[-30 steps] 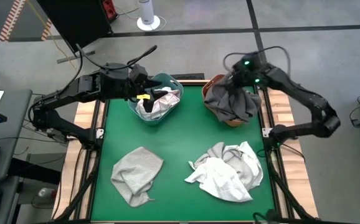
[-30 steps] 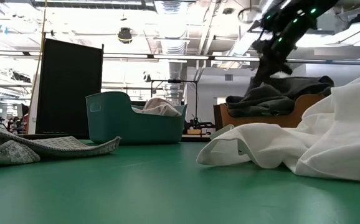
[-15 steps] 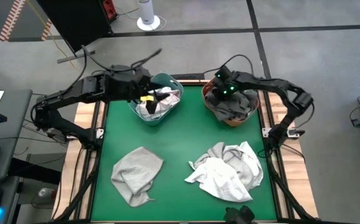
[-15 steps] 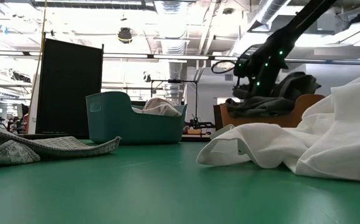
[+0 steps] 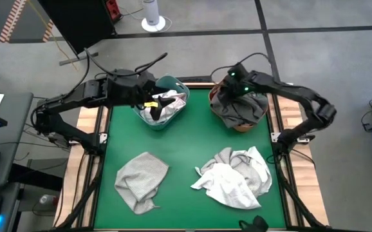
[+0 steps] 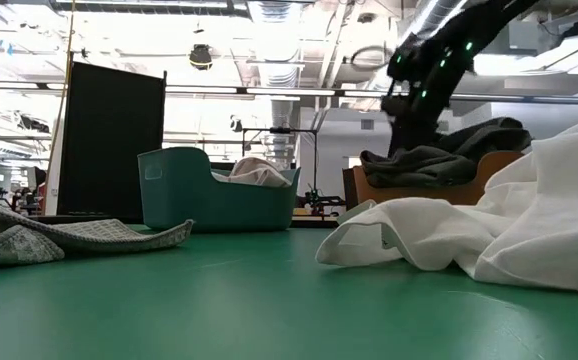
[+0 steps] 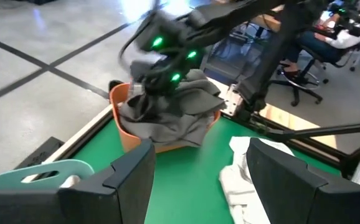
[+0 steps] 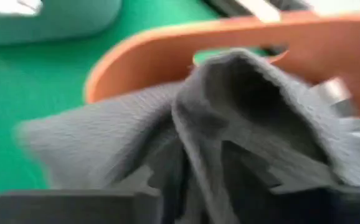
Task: Sort towels by color in basket
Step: Put the dark gray towel into the orange bin
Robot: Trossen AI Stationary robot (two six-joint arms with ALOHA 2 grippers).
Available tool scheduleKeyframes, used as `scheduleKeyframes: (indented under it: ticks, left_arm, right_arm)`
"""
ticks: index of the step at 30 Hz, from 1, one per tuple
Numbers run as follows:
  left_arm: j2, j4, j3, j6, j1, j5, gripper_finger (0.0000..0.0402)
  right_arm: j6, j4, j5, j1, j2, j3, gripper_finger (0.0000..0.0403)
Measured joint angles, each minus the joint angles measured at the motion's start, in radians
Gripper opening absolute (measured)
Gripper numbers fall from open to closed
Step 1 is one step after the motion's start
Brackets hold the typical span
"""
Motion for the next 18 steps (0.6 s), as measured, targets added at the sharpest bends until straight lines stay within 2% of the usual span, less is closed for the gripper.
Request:
scheduleKeyframes:
  ticks: [5,9,14,18]
  left_arm:
    - [0.0,0.006,0.0,0.005,0.0,-0.017,0.024]
    - [0.0,0.006,0.0,0.004,0.0,-0.023,0.024]
    - [0.0,0.008,0.0,-0.004,0.0,-0.025,0.024]
    - [0.0,0.008,0.0,-0.009,0.0,-0.025,0.024]
  right_arm:
    - [-0.01,-0.104,0.0,-0.009,-0.129,0.039,0.0225]
    - [-0.039,-0.309,0.007,-0.022,-0.207,0.093,0.027]
    - [-0.039,-0.5,0.08,-0.023,-0.254,0.079,0.0275]
    - [-0.023,-0.509,0.083,-0.007,-0.266,-0.006,0.0269]
